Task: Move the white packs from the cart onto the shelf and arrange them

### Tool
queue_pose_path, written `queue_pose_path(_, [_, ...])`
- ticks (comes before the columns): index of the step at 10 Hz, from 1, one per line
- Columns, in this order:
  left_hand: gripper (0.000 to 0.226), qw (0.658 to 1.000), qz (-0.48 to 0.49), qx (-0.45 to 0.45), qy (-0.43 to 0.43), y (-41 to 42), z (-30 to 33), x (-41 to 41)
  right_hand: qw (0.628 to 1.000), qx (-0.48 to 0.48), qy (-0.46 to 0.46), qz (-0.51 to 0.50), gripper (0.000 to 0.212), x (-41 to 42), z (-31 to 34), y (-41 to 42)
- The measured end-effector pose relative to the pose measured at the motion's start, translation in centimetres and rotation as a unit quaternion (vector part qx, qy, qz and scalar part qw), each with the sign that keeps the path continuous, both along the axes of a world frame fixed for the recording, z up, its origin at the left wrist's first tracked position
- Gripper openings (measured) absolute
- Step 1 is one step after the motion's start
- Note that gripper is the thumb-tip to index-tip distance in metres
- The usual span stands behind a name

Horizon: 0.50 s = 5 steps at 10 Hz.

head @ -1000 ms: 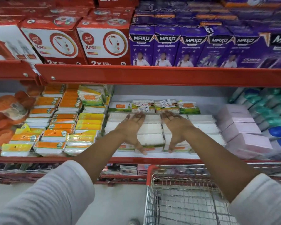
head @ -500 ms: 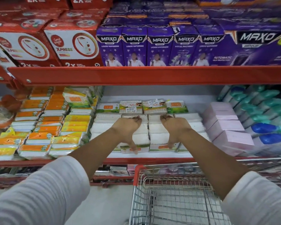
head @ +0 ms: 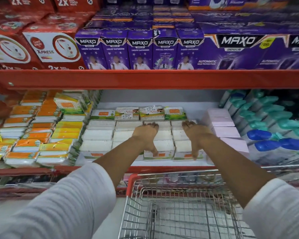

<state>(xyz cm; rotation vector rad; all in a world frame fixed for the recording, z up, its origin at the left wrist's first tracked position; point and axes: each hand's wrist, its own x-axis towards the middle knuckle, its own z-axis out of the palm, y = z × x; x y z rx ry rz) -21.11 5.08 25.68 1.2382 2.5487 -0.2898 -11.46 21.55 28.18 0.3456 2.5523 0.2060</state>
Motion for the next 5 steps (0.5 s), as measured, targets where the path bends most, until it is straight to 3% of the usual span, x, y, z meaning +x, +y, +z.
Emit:
queue_pose_path(2, [0.116, 1.000, 0.017, -0.007, 0.004, 0.4, 0.1, 0.8, 0.997, 0.019, 0.077, 0.020, 0.115, 0.4, -1.6, 0.6])
queue_pose_path(4, [0.122, 0.999, 0.043, 0.000, 0.004, 0.7, 0.7, 2.6, 0.993, -0.044, 0.108, 0.018, 0.114, 1.7, -1.3, 0.2])
queue_pose_path(5, [0.103, 0.995, 0.046, 0.084, -0.004, 0.7, 1.2, 4.4, 0.970, -0.085, 0.226, 0.007, 0.078, 2.8, -0.8, -1.3])
